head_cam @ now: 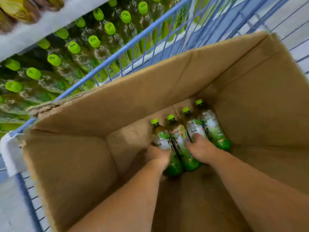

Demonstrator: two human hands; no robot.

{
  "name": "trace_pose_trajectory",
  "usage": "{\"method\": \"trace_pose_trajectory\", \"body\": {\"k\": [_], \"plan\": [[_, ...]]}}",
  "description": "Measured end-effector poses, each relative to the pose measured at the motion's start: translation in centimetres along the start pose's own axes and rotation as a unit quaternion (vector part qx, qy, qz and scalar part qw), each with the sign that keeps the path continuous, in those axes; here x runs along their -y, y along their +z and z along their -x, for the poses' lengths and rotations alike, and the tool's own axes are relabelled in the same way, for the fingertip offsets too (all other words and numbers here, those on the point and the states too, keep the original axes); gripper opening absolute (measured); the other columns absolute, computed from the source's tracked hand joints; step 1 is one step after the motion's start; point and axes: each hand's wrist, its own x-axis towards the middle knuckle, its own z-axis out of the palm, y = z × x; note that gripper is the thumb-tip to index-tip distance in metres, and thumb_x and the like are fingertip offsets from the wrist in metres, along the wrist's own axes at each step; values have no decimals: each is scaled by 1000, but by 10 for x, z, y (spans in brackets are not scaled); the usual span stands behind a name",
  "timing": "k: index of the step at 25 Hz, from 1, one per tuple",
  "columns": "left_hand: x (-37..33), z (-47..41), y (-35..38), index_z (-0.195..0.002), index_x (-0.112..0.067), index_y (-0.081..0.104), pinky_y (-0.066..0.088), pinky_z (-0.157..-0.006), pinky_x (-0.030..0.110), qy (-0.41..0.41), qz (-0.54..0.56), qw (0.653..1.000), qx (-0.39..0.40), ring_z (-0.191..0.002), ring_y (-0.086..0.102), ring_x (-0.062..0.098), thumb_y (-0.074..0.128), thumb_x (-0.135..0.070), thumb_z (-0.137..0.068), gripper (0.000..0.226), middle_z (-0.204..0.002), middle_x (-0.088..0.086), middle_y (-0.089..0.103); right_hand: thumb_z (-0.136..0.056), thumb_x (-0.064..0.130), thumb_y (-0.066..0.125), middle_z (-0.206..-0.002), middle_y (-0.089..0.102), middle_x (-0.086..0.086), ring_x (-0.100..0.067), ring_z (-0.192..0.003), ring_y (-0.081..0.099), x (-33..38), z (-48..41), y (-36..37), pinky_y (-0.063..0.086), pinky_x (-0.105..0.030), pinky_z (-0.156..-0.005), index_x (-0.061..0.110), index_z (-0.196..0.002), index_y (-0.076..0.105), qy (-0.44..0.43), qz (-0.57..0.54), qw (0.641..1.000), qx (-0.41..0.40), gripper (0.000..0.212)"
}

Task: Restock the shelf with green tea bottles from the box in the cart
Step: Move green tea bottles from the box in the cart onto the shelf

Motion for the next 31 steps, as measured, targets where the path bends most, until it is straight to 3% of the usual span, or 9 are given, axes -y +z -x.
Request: {"method": "trace_pose_trajectory", "body": {"k": [4, 8, 11, 15, 17, 22, 26, 28, 31], "plan": [[8, -19, 21, -127, -14, 52, 51, -95, 35, 13, -8, 999, -32, -116, 61, 32, 83, -46, -76, 67, -130, 8, 63, -100, 33, 56, -134, 57, -16, -32, -118, 57, -7, -21, 20, 43, -31, -85, 4, -137, 45, 16, 49, 999, -18, 49], [3, -27, 31, -126, -11, 47, 48, -91, 33, 33, -3, 998, -51, -119, 60, 31, 88, -54, -68, 83, -130, 8, 62, -91, 38, 68, -129, 61, -12, -29, -116, 60, -3, -29, 23, 50, -33, -87, 9, -133, 51, 22, 110, 993, -27, 54], [7, -34, 30, -125, -12, 52, 52, -92, 34, 51, -15, 998, -36, -113, 64, 28, 90, -48, -68, 77, -126, 4, 66, -85, 38, 77, -120, 63, -10, -28, -114, 61, 1, -33, 28, 52, -34, -87, 7, -121, 55, 13, 135, 990, -31, 53], [15, -41, 10, -125, -14, 58, 54, -84, 31, 63, -72, 995, -25, -106, 67, 26, 89, -41, -70, 68, -120, 5, 69, -72, 48, 87, -98, 56, -6, -27, -95, 60, 7, -37, 31, 44, -30, -71, 5, -113, 54, 21, 79, 996, -18, 69], [16, -40, -4, -123, -14, 60, 49, -77, 28, 53, -83, 995, -27, -104, 67, 25, 87, -40, -71, 64, -118, 5, 69, -66, 50, 91, -96, 58, -8, -26, -88, 59, 9, -41, 31, 45, -32, -68, 4, -109, 55, 28, 52, 998, 1, 73], [7, -20, -24, -111, -17, 67, 57, -82, 33, 26, 3, 998, -51, -92, 69, 26, 84, -40, -60, 58, -106, 6, 71, -59, 21, 90, -104, 71, -16, -34, -91, 71, 14, -39, 30, 60, -44, -84, 5, -105, 67, 52, -78, 995, 29, 54], [-6, 0, -34, -113, -12, 63, 53, -67, 27, 39, 88, 995, -26, -80, 67, 24, 85, -25, -64, 55, -95, 7, 68, -70, -1, 74, -92, 72, -24, -36, -77, 71, 9, -17, 16, 62, -47, -72, 4, -96, 67, 74, -171, 981, 52, 28], [-9, 16, -37, -111, -11, 61, 48, -62, 24, 41, 93, 995, -18, -77, 64, 22, 83, -19, -69, 48, -92, 7, 65, -66, -3, 71, -94, 73, -28, -39, -80, 73, 5, -1, 5, 62, -56, -75, 1, -100, 66, 80, -186, 978, 47, 34], [-12, 46, -43, -107, -12, 65, 50, -65, 26, 45, 111, 993, 3, -79, 65, 26, 77, -14, -65, 44, -93, 9, 68, -59, 2, 73, -89, 73, -23, -39, -81, 74, 6, 28, -15, 61, -57, -79, 4, -97, 67, 61, -208, 976, 13, 39]]}}
